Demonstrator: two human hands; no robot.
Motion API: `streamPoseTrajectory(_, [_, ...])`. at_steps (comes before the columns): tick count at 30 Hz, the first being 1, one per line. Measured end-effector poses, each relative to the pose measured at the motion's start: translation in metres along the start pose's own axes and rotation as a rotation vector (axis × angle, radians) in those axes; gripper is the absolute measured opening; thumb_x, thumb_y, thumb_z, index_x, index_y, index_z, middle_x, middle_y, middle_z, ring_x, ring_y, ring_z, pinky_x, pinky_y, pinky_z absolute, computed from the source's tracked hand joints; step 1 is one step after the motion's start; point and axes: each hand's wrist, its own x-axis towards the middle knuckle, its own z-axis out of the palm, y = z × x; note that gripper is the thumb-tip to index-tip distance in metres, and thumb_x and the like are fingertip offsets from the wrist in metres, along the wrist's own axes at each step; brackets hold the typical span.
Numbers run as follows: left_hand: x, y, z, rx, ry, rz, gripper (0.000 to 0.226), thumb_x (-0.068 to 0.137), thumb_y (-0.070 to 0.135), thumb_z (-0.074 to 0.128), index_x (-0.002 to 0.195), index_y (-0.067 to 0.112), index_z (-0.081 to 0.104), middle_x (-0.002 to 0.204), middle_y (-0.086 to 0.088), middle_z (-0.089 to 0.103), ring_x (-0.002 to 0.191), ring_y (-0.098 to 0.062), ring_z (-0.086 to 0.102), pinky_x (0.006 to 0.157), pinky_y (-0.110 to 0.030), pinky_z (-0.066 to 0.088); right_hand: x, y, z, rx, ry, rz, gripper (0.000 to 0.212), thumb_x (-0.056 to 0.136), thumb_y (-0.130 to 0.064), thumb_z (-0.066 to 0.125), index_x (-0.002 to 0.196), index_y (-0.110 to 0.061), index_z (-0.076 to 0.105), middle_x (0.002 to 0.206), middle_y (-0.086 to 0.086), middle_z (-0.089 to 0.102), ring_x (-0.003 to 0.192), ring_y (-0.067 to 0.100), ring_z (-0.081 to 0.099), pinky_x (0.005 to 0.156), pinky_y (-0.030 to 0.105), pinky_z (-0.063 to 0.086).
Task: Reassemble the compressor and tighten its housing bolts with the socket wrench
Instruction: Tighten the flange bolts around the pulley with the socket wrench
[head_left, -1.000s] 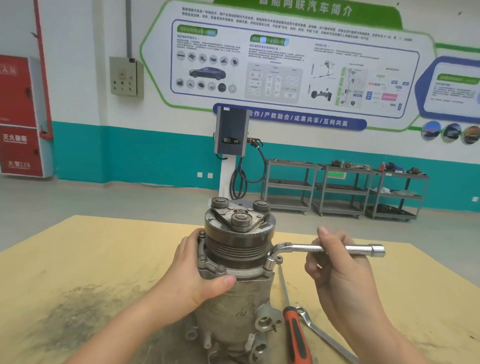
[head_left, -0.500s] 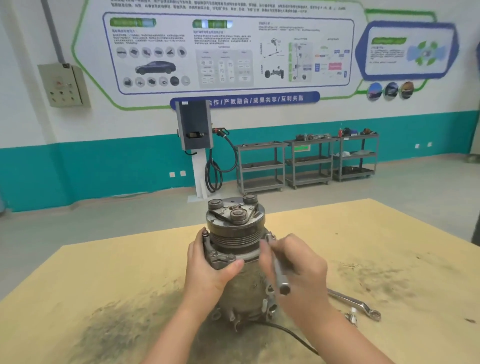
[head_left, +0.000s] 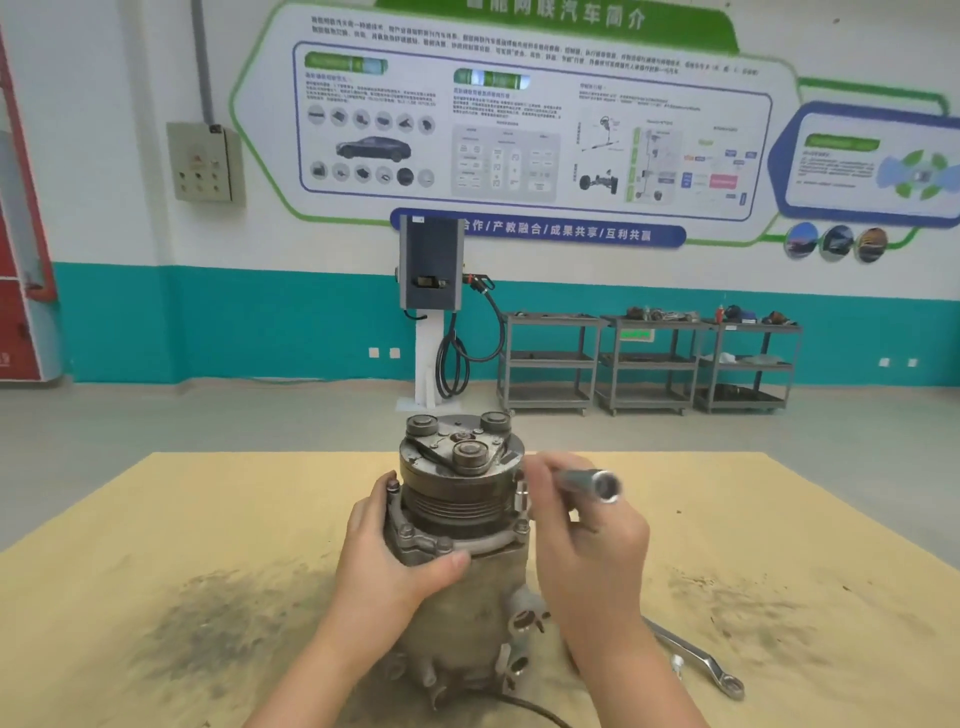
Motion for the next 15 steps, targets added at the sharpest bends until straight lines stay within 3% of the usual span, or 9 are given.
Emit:
streamPoseTrajectory(1, [-0.001,-0.001,-0.005,-0.006,-0.041,-0.005,0.105,0.039,0.055,0.082,0.135,0.045,0.042,0.124,0.023,0.050,0.117,0.002,0.054,0.106,-0.032,0.044,0.001,0.000,-0.004,0.031,0.064,0.111,0.028,0.097,-0.045,0.048,0.078,-0.033,0.064,0.057,-0.009,0.057,0.051,0.000,0.053,0.050,0.015,0.043])
streamPoseTrajectory(5, [-0.008,-0.005,-0.016,-0.035,-0.160,-0.015,0.116,0.041,0.068,0.085,0.143,0.044,0.034,0.145,0.021,0.045,0.131,0.000,0.048,0.113,-0.035,0.039,-0.005,0.012,-0.017,0.348,0.237,0.589,0.037,0.096,-0.049,0.047,0.078,-0.022,0.065,0.051,0.006,0.058,0.038,0.013,0.048,0.043,0.017,0.042])
streamPoseTrajectory(8, [-0.014,-0.015,-0.014,-0.104,-0.139,-0.032,0.119,0.030,0.063,0.089,0.134,0.041,0.036,0.149,0.013,0.040,0.125,0.005,0.052,0.101,-0.017,0.044,-0.010,0.023,-0.019,0.568,0.339,0.791,0.037,0.089,-0.041,0.049,0.075,-0.009,0.062,0.043,0.007,0.049,0.033,0.016,0.039,0.037,0.016,0.034])
streamPoseTrajectory(9, [-0.015,-0.019,-0.014,-0.117,-0.155,-0.041,0.131,0.023,0.065,0.090,0.138,0.038,0.034,0.151,0.010,0.039,0.127,0.000,0.052,0.102,-0.019,0.044,-0.010,0.026,-0.019,0.624,0.359,0.818,0.037,0.092,-0.036,0.048,0.075,-0.006,0.061,0.041,0.007,0.046,0.031,0.016,0.036,0.037,0.016,0.032])
streamPoseTrajectory(12, [-0.012,-0.030,-0.013,-0.143,-0.205,-0.070,0.150,0.018,0.057,0.095,0.148,0.031,0.026,0.153,0.000,0.038,0.132,-0.022,0.052,0.111,-0.045,0.041,-0.007,0.031,-0.020,0.651,0.293,0.805,0.044,0.099,-0.027,0.045,0.064,-0.015,0.067,0.040,0.008,0.045,0.031,0.016,0.034,0.037,0.018,0.031])
streamPoseTrajectory(13, [-0.010,-0.032,-0.013,-0.171,-0.216,-0.072,0.150,0.018,0.054,0.097,0.148,0.030,0.026,0.152,-0.002,0.040,0.130,-0.023,0.054,0.110,-0.046,0.041,-0.005,0.031,-0.021,0.641,0.264,0.789,0.045,0.099,-0.028,0.045,0.063,-0.017,0.068,0.041,0.008,0.046,0.032,0.016,0.035,0.037,0.020,0.030])
streamPoseTrajectory(15, [-0.008,-0.035,-0.012,-0.213,-0.233,-0.077,0.147,0.019,0.054,0.097,0.147,0.029,0.029,0.143,0.000,0.052,0.121,-0.016,0.061,0.102,-0.035,0.049,-0.003,0.029,-0.023,0.650,0.228,0.770,0.042,0.097,-0.030,0.046,0.063,-0.019,0.069,0.042,0.008,0.048,0.032,0.016,0.036,0.038,0.024,0.029])
